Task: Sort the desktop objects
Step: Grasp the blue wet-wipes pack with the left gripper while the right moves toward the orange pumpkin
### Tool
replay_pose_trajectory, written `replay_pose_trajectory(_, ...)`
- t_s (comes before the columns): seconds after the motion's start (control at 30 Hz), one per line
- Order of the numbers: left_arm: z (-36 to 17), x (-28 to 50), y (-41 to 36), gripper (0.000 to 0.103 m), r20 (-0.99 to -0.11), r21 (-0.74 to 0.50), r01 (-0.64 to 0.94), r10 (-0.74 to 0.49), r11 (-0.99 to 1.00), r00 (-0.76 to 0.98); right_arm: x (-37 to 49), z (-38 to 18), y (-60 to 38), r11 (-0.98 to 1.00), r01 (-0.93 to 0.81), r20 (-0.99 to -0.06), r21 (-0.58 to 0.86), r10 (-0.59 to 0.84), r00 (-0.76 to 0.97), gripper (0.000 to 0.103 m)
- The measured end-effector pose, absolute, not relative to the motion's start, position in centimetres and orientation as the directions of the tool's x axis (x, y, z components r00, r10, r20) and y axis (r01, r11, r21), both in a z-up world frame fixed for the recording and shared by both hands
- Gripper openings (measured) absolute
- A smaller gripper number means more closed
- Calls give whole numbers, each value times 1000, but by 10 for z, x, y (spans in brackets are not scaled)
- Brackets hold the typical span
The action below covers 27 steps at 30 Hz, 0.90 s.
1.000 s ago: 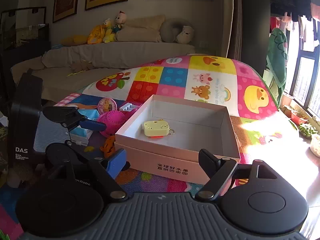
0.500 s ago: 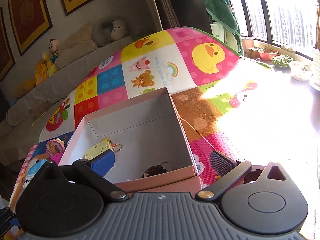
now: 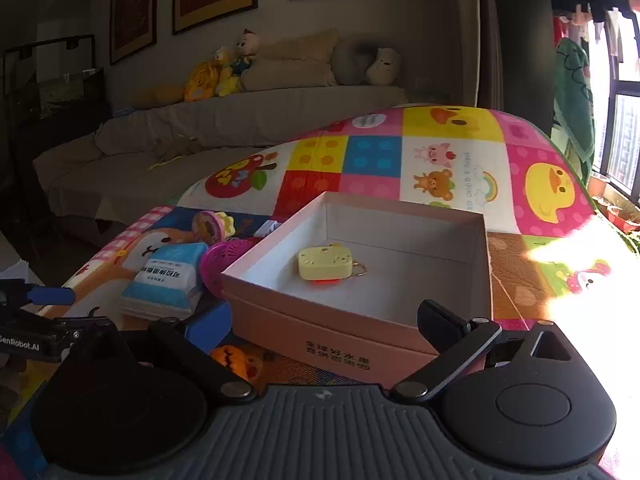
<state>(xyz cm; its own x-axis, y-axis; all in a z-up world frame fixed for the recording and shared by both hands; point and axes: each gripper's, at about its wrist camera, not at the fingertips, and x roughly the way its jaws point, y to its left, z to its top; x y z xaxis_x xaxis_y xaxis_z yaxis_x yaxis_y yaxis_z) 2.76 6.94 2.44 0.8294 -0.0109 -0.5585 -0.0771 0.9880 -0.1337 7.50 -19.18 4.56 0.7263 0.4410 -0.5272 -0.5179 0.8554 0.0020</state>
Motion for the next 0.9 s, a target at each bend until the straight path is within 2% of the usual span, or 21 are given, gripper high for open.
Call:
replay_pose_trajectory(0.13, 25, 27, 67, 102, -569, -141, -76, -18, 987, 822, 70, 22, -148, 816, -571, -584, -95, 419, 696, 67)
replay_pose_trajectory(0.23, 31, 26, 61, 103, -561, -119, -63, -15, 991, 828, 84, 11, -141, 831, -555, -643, -36, 406, 650, 52)
replay_pose_trajectory(0.27, 33, 28, 59, 103, -559, -118, -63, -13, 991, 829, 84, 12, -144, 834, -552, -642, -13, 416, 644, 50)
replay_pose_trajectory(0.33, 36, 35, 57, 103, -559, -122, -65, -15, 990, 829, 81, 12, -153, 836, -549, -646, 13, 426, 633, 41)
replay_pose_trajectory(0.6, 42, 94, 26, 103, -553, -84, -83, 22, 993, 833, 47, 7, -206, 895, -446, -658, 16, 345, 669, 38)
replay_pose_trajectory(0.67, 37, 112, 17, 103, -569, -30, -98, 64, 995, 820, 36, 7, -216, 906, -422, -652, 14, 329, 683, 39)
replay_pose_trajectory(0.7, 34, 119, 14, 103, -576, 9, -115, 99, 993, 811, 32, 7, -219, 908, -418, -649, 19, 329, 686, 46)
replay_pose_trajectory(0.73, 31, 124, 12, 103, -581, 37, -127, 124, 991, 804, 28, 6, -223, 911, -411, -646, 28, 330, 688, 60)
replay_pose_trajectory(0.8, 25, 129, 15, 103, -597, 55, -127, 134, 990, 791, 23, 5, -227, 914, -403, -640, 43, 335, 691, 78)
replay_pose_trajectory(0.87, 21, 128, 19, 101, -614, 52, -129, 134, 990, 778, 23, 5, -228, 914, -401, -640, 51, 339, 690, 81)
replay_pose_trajectory(0.9, 19, 125, 21, 99, -619, 53, -129, 134, 990, 774, 23, 5, -229, 915, -399, -641, 58, 340, 688, 88)
